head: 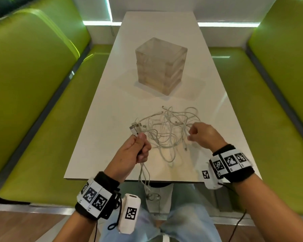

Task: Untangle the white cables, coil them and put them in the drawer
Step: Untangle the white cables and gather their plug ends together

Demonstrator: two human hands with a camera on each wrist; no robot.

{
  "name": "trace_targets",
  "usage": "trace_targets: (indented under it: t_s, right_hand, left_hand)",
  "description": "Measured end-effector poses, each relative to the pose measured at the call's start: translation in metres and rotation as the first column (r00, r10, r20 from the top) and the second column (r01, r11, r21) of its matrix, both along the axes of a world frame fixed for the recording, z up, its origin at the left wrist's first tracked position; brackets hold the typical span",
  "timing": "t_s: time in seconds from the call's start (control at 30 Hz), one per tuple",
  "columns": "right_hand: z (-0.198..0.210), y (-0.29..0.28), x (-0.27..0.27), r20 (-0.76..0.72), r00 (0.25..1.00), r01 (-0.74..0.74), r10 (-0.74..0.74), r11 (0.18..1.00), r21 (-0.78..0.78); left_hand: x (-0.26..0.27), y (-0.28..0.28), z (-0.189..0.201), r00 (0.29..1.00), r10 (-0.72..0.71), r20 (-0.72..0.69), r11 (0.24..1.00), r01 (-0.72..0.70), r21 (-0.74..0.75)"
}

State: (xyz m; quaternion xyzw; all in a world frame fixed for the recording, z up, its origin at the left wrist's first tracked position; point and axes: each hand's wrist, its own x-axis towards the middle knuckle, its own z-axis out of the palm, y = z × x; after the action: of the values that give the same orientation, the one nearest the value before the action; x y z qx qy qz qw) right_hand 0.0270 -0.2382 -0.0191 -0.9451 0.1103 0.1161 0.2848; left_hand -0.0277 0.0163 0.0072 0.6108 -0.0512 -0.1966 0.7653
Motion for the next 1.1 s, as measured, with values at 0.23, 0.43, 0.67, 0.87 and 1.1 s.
trace_targets:
  t_s: [0.23, 0.43, 0.67, 0.87, 1.1]
  right_hand:
    - [-0.026, -0.005, -0.003, 0.150, 0.989, 0.018, -0.004, 0.995, -0.097]
    - [0.026, -0.010, -0.005, 0.312, 0.940, -0.112, 0.140, 0.988, -0.108]
    - [0.109, 0.035, -0.009, 0.355, 0.815, -0.508, 0.458, 0.859, 0.059]
    - [0.103, 0.064, -0.003, 0.425, 0.893, -0.350, 0.147, 0.820, 0.452]
    - [0.079, 0.066, -0.007, 0.305, 0.952, -0.195, -0.026, 0.716, 0.670]
  left_hand:
    - [-0.001, -0.003, 0.000, 0.998, 0.054, 0.036, 0.999, -0.054, 0.007]
    - [0.009, -0.003, 0.007, 0.975, 0.216, 0.061, 0.976, -0.213, -0.053]
    - [0.024, -0.038, 0.018, 0.961, 0.244, 0.133, 0.969, -0.239, -0.056]
    - [0.030, -0.059, 0.012, 0.974, 0.176, 0.146, 0.984, -0.177, -0.004]
    - [0.040, -0.051, 0.007, 0.962, 0.237, 0.137, 0.971, -0.237, -0.015]
